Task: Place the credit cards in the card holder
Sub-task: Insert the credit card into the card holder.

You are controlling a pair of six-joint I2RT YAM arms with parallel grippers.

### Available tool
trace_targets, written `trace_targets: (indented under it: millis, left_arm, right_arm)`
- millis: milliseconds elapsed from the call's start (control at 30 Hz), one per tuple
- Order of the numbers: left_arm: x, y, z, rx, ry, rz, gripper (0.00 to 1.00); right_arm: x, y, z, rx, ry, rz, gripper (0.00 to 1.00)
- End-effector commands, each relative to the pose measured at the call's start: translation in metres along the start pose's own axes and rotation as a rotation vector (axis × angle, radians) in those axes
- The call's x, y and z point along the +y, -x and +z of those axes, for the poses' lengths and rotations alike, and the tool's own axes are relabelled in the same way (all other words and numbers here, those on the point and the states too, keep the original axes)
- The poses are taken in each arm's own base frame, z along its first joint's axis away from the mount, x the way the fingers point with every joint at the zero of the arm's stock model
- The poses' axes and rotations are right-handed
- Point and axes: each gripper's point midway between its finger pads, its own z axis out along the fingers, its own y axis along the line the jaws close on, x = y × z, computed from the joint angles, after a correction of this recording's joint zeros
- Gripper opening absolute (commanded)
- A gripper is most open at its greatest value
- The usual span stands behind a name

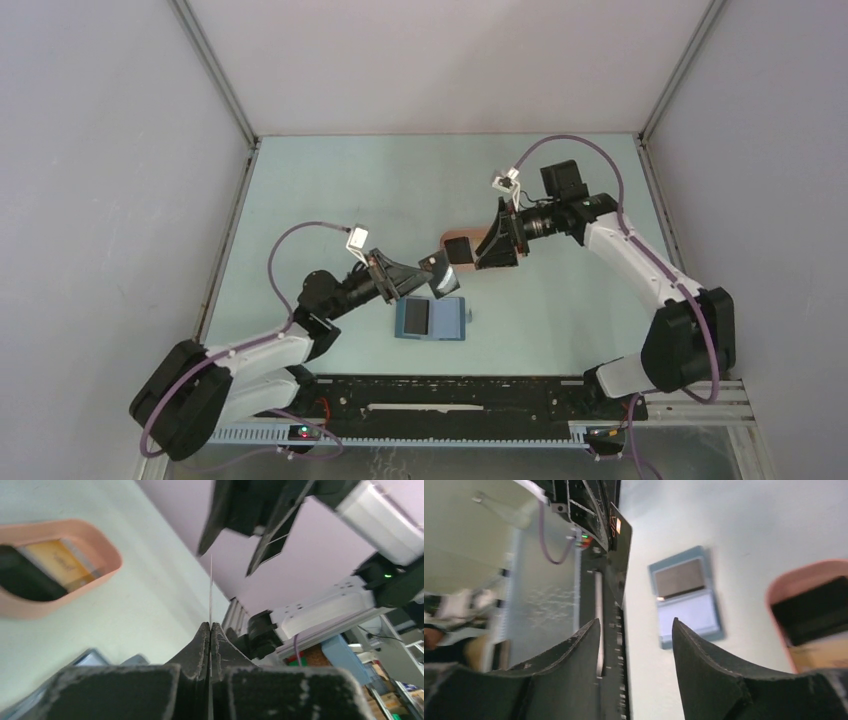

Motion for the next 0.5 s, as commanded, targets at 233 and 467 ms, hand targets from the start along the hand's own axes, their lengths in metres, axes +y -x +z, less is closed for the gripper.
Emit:
trace_targets:
  millis: [233, 467]
  left_arm:
    - [0.078, -0.050, -0.062, 0.291, 0.423, 0.041, 0.00]
    - [0.091, -0.050, -0.063, 0.306, 0.449, -0.014, 0.00]
  right_arm:
    - [-0.014, -0.071, 0.034, 0.317, -0.177, -0.689, 0.45]
    - [-0.040, -0.099, 0.085, 0.488, -0.249, -0.761, 0.38]
